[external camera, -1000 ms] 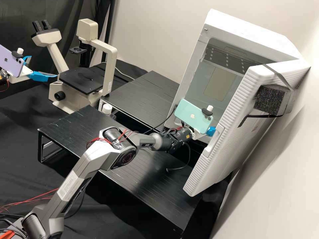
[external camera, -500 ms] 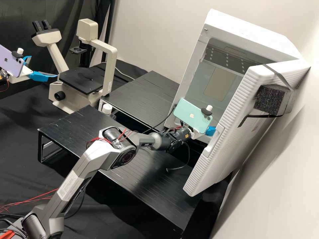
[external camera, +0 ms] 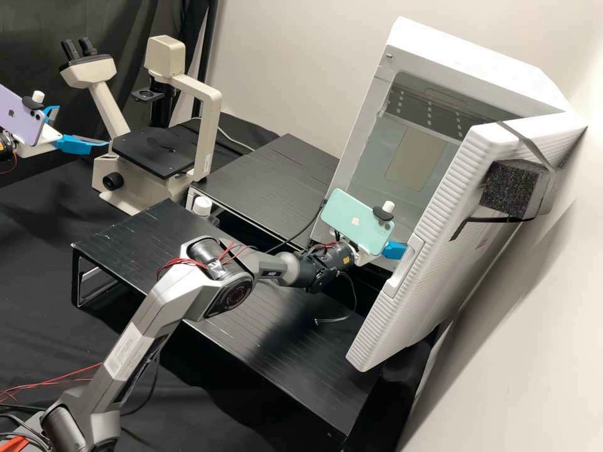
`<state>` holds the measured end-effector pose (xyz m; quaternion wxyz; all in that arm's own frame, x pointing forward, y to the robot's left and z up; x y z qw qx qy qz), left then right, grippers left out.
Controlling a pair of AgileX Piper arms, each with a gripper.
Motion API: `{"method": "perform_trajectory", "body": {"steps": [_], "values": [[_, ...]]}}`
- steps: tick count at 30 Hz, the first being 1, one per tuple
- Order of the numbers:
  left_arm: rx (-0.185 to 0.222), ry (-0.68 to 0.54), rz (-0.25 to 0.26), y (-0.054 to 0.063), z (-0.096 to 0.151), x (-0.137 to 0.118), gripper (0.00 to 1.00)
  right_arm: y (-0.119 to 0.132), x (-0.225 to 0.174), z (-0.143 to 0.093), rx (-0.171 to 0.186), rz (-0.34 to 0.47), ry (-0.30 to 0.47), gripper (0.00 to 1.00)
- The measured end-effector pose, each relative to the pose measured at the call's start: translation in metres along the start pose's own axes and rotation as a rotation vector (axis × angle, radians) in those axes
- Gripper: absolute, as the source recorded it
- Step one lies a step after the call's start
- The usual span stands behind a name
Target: Return the petri dish to the incubator.
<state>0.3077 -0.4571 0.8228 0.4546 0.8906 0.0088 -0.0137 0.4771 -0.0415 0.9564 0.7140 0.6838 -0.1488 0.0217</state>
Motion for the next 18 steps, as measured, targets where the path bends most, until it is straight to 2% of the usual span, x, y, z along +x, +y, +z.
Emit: {"method": "perform_trajectory", "body": {"steps": [4,8,10,14,15,18], "values": [[0.0,0.0,0.0,0.0,0.0,0.0,1.0,0.003,-0.013,-0.001,0.004,0.006,0.001,1.0],[0.0,0.0,0.0,0.0,0.0,0.0,1.0,0.014,-0.035,-0.001,0.014,0.056,0.029,1.0],[0.0,0.0,0.0,0.0,0.0,0.0,1.0,0.017,-0.049,0.0,0.037,0.097,0.033,1.0],[0.0,0.0,0.0,0.0,0.0,0.0,1.0,0.025,-0.081,-0.001,0.078,0.203,0.098,1.0],[0.0,0.0,0.0,0.0,0.0,0.0,1.0,0.028,-0.095,-0.004,0.093,0.245,0.148,1.0],[0.0,0.0,0.0,0.0,0.0,0.0,1.0,0.03,-0.117,-0.005,0.142,0.294,0.235,1.0]]}}
